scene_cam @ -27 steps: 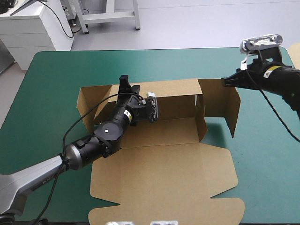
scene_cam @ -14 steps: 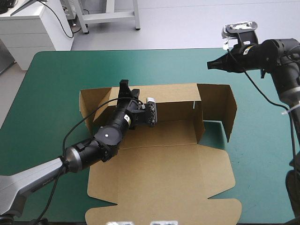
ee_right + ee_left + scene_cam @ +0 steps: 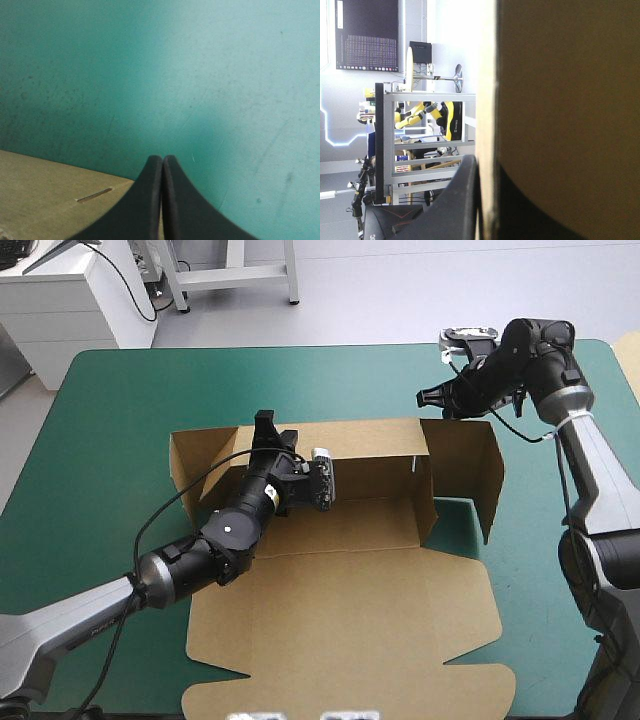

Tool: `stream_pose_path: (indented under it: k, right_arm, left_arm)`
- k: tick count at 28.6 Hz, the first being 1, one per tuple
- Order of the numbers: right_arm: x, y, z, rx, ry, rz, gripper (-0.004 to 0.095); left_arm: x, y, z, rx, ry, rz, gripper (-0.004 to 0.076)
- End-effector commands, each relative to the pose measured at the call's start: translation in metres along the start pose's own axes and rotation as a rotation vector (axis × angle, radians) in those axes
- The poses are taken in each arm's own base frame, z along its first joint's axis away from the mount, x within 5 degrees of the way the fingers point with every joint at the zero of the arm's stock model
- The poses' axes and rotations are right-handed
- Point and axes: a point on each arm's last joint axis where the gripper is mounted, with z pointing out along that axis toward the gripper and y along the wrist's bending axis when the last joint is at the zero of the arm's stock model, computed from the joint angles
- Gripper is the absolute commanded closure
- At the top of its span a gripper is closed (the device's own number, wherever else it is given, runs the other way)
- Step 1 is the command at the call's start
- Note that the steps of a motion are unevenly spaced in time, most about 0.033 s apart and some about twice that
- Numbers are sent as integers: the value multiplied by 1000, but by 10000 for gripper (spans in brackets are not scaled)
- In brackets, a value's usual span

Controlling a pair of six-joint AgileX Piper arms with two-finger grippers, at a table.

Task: Fold the box

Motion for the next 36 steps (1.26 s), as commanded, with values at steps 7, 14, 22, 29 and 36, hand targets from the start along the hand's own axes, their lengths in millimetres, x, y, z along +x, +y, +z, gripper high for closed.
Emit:
stream_pose_path:
  k: [7,14,22,29,36]
  right_arm:
    - [32,9,-38,-35,-6,-74,929]
    - [57,19,-53,-108,-7,-135,929]
    - [87,27,-55,-173,-162,-247,929]
    - [130,24,-48,-128,-390,-336,929]
    - [160,22,-41,-94,-525,-450,925]
  left_arm:
    - [1,18,-11,-71,12,-37,731]
    - [1,18,-11,-71,12,-37,731]
    - [1,18,-11,-71,12,-37,731]
    - [1,18,-11,-71,12,-37,731]
    - [0,18,-11,-62,-7,-35,731]
